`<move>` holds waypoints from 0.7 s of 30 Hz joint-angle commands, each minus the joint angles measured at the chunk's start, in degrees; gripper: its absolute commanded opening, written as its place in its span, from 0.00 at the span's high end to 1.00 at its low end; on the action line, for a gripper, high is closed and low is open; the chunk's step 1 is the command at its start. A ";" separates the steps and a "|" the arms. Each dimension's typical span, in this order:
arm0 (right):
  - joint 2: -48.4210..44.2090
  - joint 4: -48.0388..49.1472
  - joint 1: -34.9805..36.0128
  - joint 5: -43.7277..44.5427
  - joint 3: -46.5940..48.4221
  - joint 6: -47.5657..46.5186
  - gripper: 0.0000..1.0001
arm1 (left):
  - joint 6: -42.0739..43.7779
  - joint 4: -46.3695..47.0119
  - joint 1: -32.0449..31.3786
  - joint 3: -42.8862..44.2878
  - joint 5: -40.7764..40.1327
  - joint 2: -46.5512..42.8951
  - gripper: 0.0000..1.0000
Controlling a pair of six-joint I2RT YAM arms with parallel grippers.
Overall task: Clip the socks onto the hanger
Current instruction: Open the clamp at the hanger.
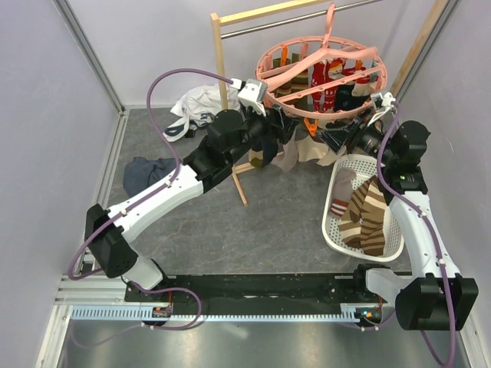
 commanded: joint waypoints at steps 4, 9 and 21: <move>1.11 6.84 1.28 -4.35 3.12 2.37 0.36 | -1.44 0.31 0.04 -0.04 0.46 -3.32 0.20; 0.41 7.01 4.44 -3.82 2.33 2.28 0.39 | -1.18 -0.93 0.04 -0.12 -0.15 -4.55 0.20; 0.58 10.08 7.96 1.27 -0.47 1.40 0.44 | -1.18 -4.18 0.04 -1.44 -1.20 -7.98 0.20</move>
